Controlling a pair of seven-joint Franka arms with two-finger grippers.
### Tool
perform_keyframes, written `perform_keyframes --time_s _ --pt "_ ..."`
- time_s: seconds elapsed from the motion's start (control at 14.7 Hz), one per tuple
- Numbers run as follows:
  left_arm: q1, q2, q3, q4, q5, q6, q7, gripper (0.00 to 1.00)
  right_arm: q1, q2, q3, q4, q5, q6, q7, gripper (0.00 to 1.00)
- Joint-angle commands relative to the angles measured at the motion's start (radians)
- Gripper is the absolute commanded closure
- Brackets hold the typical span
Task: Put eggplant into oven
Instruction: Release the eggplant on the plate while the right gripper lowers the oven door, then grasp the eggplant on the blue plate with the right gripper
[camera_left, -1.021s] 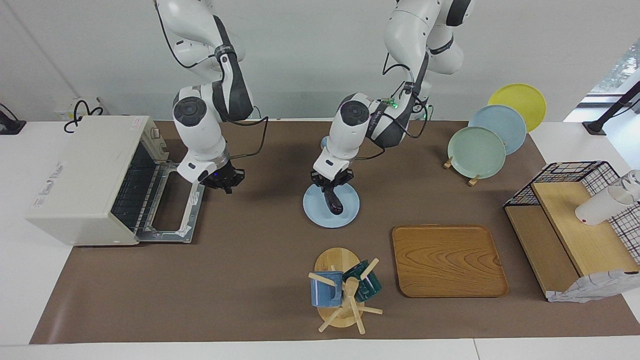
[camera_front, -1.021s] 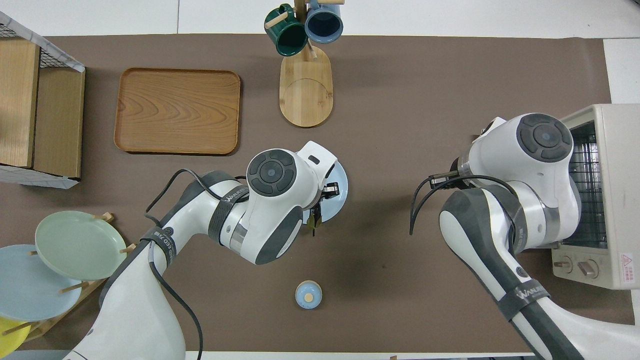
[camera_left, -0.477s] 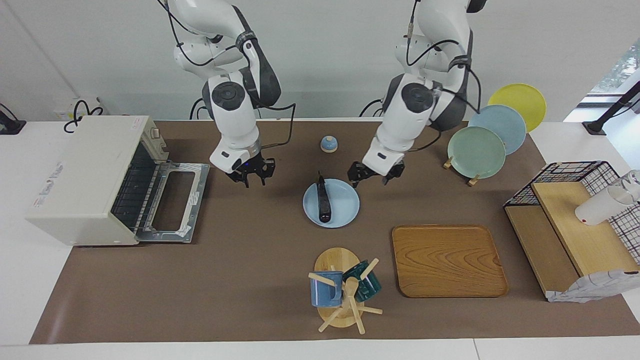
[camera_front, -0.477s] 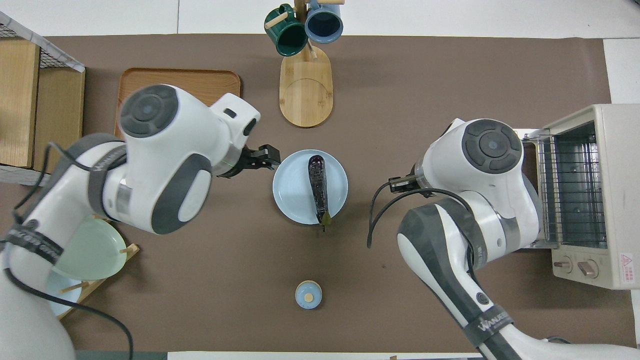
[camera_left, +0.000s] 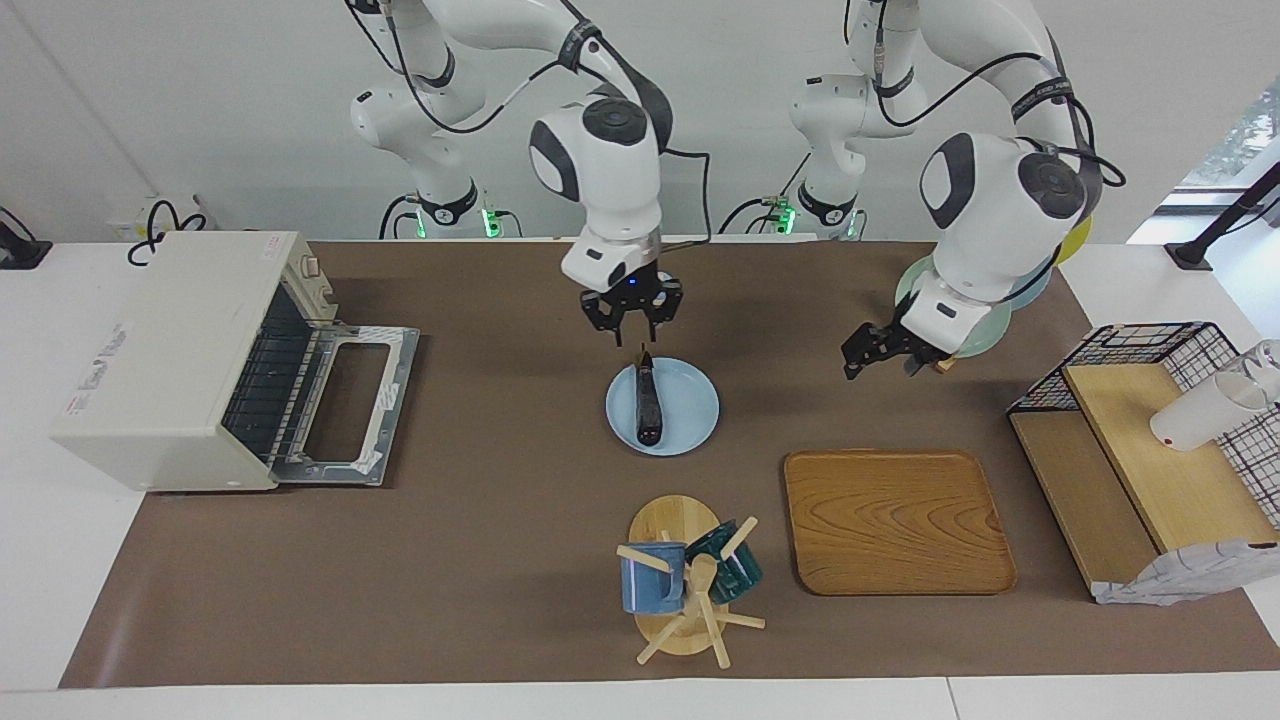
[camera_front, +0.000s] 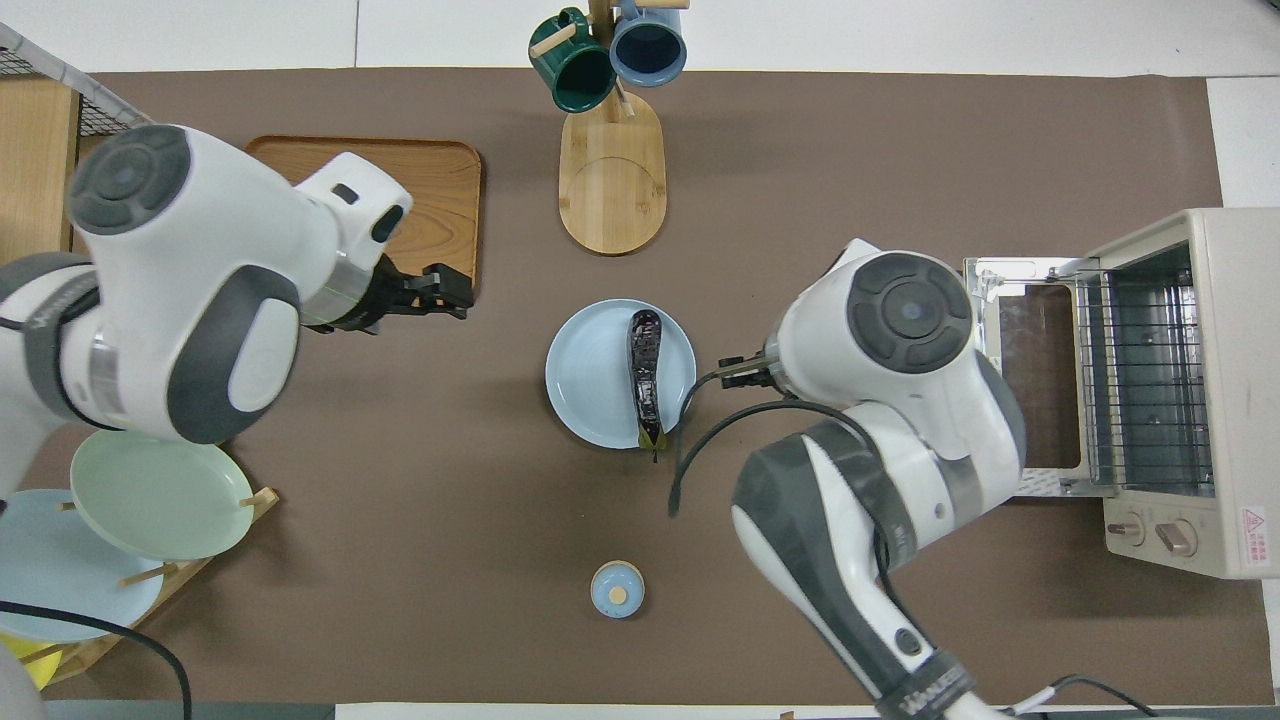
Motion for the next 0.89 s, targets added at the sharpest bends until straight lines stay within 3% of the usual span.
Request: perform_keyframes --time_s 0.0,0.07,0.34,0.61,0.82 --pt "0.021 -0.016 -0.010 0.092 0.063 -0.125 0.006 0.00 0.070 0.257 -0.008 0.274 -0.016 -0.020 0.096 0.50" --pt "0.021 -0.018 -0.010 0.121 0.081 -0.163 0.006 0.00 0.070 0.260 -0.007 0.268 -0.032 0.050 0.099 0.50" --pt "0.015 -0.062 -0.011 0.187 0.140 -0.299 0.009 0.00 0.105 0.243 -0.007 0.133 -0.061 0.136 0.094 0.47" --pt "0.018 -0.145 -0.013 0.161 0.141 -0.392 0.029 0.00 0.113 0.202 -0.007 -0.016 -0.090 0.256 0.067 0.45" --pt "0.012 -0.211 -0.014 0.059 0.140 -0.382 0.024 0.00 0.113 0.182 -0.007 -0.084 -0.092 0.293 0.057 0.46"
